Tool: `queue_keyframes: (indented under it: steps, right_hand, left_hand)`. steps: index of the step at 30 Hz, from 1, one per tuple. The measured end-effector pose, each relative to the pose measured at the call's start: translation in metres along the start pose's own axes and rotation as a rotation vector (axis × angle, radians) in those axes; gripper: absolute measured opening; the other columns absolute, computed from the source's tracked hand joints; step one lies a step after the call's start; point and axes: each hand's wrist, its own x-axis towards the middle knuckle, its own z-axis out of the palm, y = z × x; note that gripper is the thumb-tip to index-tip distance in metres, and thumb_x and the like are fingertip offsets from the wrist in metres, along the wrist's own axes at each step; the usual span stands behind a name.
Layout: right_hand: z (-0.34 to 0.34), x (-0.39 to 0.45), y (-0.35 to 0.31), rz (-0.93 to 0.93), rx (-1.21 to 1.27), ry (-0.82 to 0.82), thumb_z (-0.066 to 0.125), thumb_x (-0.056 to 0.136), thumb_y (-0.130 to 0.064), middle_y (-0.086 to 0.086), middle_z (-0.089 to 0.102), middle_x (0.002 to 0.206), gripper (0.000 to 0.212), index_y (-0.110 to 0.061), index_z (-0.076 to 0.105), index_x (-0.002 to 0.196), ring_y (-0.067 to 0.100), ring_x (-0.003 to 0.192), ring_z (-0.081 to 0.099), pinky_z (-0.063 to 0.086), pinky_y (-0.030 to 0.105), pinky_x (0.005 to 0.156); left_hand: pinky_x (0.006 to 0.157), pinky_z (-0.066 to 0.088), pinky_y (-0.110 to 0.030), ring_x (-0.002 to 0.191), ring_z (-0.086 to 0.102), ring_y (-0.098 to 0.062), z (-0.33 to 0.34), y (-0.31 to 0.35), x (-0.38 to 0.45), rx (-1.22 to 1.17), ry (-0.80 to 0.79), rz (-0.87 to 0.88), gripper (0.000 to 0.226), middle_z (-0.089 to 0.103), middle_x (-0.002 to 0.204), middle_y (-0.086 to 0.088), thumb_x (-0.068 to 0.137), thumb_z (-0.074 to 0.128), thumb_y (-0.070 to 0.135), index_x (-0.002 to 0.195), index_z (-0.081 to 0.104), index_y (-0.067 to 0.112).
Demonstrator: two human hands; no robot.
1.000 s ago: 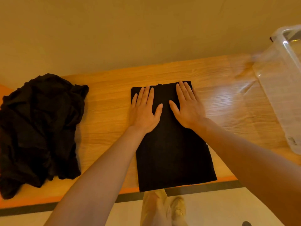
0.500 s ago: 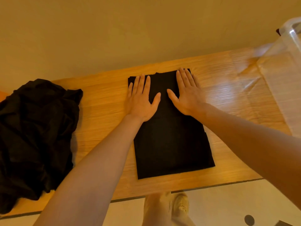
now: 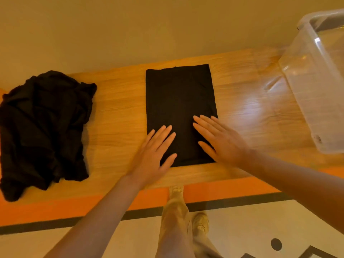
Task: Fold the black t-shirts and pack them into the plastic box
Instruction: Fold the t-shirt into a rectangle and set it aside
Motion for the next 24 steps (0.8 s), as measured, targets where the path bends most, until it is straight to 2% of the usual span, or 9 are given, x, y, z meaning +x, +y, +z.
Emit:
queue_keyframes:
  steps: [4,9,10,12,14,15,19,22,24]
  right_hand:
    - [0.02,-0.053,-0.014,-0.014,0.003,-0.009,0.02,0.102,-0.044,0.001,0.014,0.16,0.057,-0.017,0.02,0.152,0.014,0.148,0.003,0.005,0.035,0.12]
    - [0.038,-0.097,-0.027,-0.037,-0.015,0.067,0.028,0.101,-0.048,0.007,0.017,0.159,0.062,-0.013,0.022,0.151,0.018,0.149,0.007,0.012,0.039,0.119]
    - [0.043,-0.104,-0.028,-0.054,-0.038,0.093,0.033,0.1,-0.045,0.008,0.02,0.159,0.061,-0.013,0.023,0.151,0.02,0.148,0.009,0.013,0.039,0.119]
    - [0.055,-0.117,-0.027,-0.112,-0.077,0.175,0.047,0.097,-0.028,0.011,0.027,0.156,0.058,-0.011,0.027,0.149,0.023,0.147,0.016,0.015,0.038,0.118]
    - [0.061,-0.127,-0.024,-0.153,-0.062,0.253,0.062,0.089,-0.007,0.012,0.033,0.152,0.062,-0.008,0.036,0.144,0.023,0.144,0.024,0.018,0.038,0.118]
    - [0.062,-0.13,-0.023,-0.164,-0.038,0.287,0.065,0.086,-0.004,0.012,0.037,0.15,0.061,-0.008,0.04,0.142,0.023,0.142,0.027,0.02,0.038,0.118]
    - [0.054,-0.135,-0.025,-0.18,0.074,0.387,0.051,0.092,-0.018,0.013,0.052,0.138,0.038,-0.007,0.057,0.127,0.023,0.134,0.043,0.04,0.04,0.108]
    - [0.049,-0.14,-0.024,-0.19,0.168,0.422,0.053,0.093,-0.019,0.012,0.061,0.129,0.03,-0.005,0.067,0.115,0.023,0.126,0.053,0.049,0.038,0.098]
    - [0.047,-0.144,-0.022,-0.188,0.253,0.418,0.054,0.093,-0.018,0.011,0.063,0.125,0.029,-0.004,0.067,0.115,0.02,0.125,0.054,0.052,0.036,0.096]
  left_hand:
    - [0.12,0.011,-0.039,0.148,0.009,-0.012,0.009,0.016,-0.049,0.006,-0.019,-0.024,0.06,0.02,0.16,0.001,0.1,0.033,0.048,0.151,0.028,0.017]
    - [0.12,0.015,-0.04,0.149,0.011,-0.017,0.018,0.03,-0.082,0.141,-0.041,0.011,0.066,0.018,0.16,-0.004,0.099,0.032,0.054,0.152,0.024,0.015]
    - [0.119,0.02,-0.041,0.148,0.015,-0.019,0.02,0.032,-0.087,0.182,-0.032,0.029,0.063,0.022,0.159,-0.006,0.099,0.036,0.048,0.151,0.026,0.014]
    - [0.114,0.033,-0.045,0.144,0.028,-0.024,0.023,0.034,-0.098,0.231,0.026,0.079,0.053,0.034,0.154,-0.011,0.097,0.04,0.028,0.147,0.035,0.01]
    - [0.11,0.038,-0.044,0.139,0.037,-0.026,0.025,0.035,-0.107,0.222,0.111,0.115,0.047,0.044,0.147,-0.013,0.094,0.044,0.013,0.14,0.045,0.008]
    - [0.109,0.04,-0.043,0.136,0.041,-0.026,0.025,0.036,-0.11,0.203,0.148,0.128,0.044,0.048,0.143,-0.014,0.093,0.046,0.011,0.136,0.051,0.006]
    - [0.104,0.045,-0.041,0.127,0.053,-0.025,0.021,0.041,-0.117,0.126,0.223,0.158,0.031,0.06,0.13,-0.014,0.092,0.053,0.011,0.12,0.065,0.003]
    - [0.102,0.047,-0.039,0.121,0.057,-0.021,0.015,0.04,-0.121,0.05,0.257,0.139,0.027,0.065,0.123,-0.012,0.093,0.055,0.013,0.116,0.067,0.003]
    - [0.096,0.051,-0.037,0.115,0.061,-0.02,0.01,0.042,-0.123,-0.001,0.278,0.095,0.027,0.067,0.117,-0.011,0.093,0.056,0.014,0.115,0.067,0.003]
